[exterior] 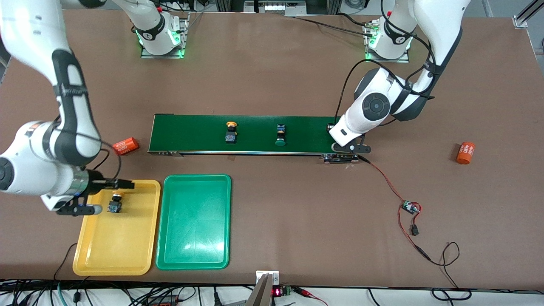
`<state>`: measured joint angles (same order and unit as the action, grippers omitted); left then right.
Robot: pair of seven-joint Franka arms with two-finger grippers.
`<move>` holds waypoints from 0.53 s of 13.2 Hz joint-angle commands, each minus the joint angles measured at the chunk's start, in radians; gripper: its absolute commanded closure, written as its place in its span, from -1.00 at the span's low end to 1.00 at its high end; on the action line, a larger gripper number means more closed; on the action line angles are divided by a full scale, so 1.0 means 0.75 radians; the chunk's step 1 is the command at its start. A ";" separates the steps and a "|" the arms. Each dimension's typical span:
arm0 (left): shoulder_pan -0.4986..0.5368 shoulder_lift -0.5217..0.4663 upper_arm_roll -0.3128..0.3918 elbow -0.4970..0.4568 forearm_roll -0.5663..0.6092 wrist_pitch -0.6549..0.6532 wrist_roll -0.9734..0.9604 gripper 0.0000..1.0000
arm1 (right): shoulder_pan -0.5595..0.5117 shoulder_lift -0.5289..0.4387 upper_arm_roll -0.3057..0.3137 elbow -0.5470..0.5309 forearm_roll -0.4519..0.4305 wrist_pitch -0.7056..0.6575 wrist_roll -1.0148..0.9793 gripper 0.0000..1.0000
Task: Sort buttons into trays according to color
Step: 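Grasp the next button on the belt with the right gripper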
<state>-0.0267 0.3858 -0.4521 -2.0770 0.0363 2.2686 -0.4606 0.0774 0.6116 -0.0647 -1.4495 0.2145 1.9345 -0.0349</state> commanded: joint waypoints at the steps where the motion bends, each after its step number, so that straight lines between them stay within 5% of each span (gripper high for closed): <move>1: 0.013 -0.056 -0.003 0.012 -0.028 -0.004 -0.016 -1.00 | 0.138 -0.260 -0.012 -0.355 0.009 0.098 0.169 -1.00; 4: 0.115 -0.174 -0.003 0.045 -0.028 -0.057 -0.016 -1.00 | 0.360 -0.479 -0.014 -0.707 0.000 0.328 0.454 -1.00; 7: 0.352 -0.218 0.004 0.045 0.007 -0.175 -0.014 -1.00 | 0.579 -0.533 -0.016 -0.906 -0.014 0.521 0.645 -1.00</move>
<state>0.1249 0.2541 -0.4448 -2.0282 0.0370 2.1864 -0.4812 0.4249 0.2736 -0.0613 -1.9970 0.2132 2.2320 0.3767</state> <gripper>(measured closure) 0.009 0.000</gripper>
